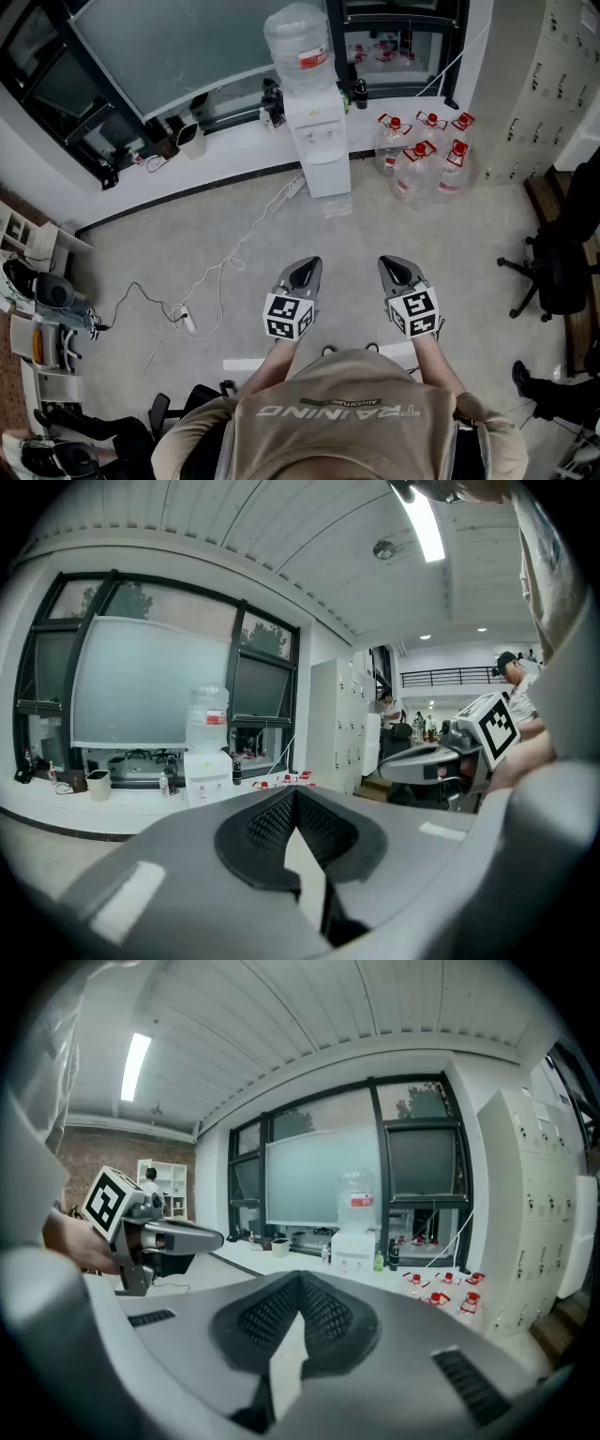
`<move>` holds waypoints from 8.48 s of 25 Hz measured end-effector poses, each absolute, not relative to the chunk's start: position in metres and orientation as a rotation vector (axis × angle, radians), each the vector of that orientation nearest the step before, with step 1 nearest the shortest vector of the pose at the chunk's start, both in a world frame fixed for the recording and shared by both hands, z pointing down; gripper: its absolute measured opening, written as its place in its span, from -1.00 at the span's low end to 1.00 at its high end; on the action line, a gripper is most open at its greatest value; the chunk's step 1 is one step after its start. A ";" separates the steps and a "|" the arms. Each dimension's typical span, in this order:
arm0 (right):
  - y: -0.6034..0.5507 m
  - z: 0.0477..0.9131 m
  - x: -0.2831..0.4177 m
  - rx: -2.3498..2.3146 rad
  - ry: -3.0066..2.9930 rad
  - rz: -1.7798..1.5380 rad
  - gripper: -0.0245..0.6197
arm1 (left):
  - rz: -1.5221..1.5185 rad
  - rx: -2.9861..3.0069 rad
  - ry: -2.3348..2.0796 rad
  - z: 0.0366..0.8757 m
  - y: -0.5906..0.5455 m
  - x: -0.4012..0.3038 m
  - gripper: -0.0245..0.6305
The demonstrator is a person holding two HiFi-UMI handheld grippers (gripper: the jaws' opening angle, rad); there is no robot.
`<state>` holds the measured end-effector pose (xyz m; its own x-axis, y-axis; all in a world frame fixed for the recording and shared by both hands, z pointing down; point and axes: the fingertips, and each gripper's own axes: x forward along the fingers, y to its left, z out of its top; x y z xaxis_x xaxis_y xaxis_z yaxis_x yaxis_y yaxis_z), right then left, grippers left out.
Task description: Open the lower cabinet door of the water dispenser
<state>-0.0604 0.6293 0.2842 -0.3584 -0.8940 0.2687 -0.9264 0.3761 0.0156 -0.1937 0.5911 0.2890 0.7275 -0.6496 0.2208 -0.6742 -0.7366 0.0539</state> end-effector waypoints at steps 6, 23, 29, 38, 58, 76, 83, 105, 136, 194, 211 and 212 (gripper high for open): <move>0.618 0.283 -0.072 1.616 -2.392 0.196 -0.90 | 0.273 2.794 -1.076 0.285 0.577 -0.208 -0.93; 0.582 0.304 -0.101 1.696 -2.299 0.204 -0.90 | 0.362 2.783 -1.072 0.326 0.526 -0.264 -0.93; 0.567 0.316 -0.110 1.650 -2.289 0.257 -0.90 | 0.384 2.732 -1.062 0.340 0.513 -0.274 -0.93; 0.508 0.339 -0.091 1.584 -2.355 0.317 -0.90 | 0.439 2.738 -1.052 0.341 0.476 -0.237 -0.93; 0.353 0.366 0.097 1.675 -2.440 0.520 -0.90 | 0.545 2.614 -1.242 0.322 0.313 -0.123 -0.93; 0.242 0.344 0.082 1.720 -2.348 0.447 -0.90 | 0.426 2.689 -1.122 0.325 0.152 -0.101 -0.93; 0.160 0.336 0.054 1.764 -2.305 0.400 -0.90 | 0.453 2.733 -1.051 0.342 0.075 -0.122 -0.93; -0.080 0.386 0.119 1.564 -2.337 0.330 -0.90 | 0.577 2.628 -1.063 0.370 -0.093 -0.037 -0.93; -0.163 0.752 0.136 1.352 -2.114 0.720 -0.90 | 0.771 2.322 -0.917 0.651 -0.120 0.045 -0.93; -0.211 0.932 0.064 0.748 -2.149 0.670 -0.53 | 0.935 2.093 -0.789 0.842 -0.125 0.016 -0.93; -0.129 0.933 0.053 0.588 -2.092 0.443 -0.46 | 0.974 2.051 -0.830 0.837 -0.099 -0.001 -0.93; -0.132 0.931 0.052 0.578 -2.097 0.398 -0.38 | 0.978 2.052 -0.831 0.837 -0.096 -0.003 -0.93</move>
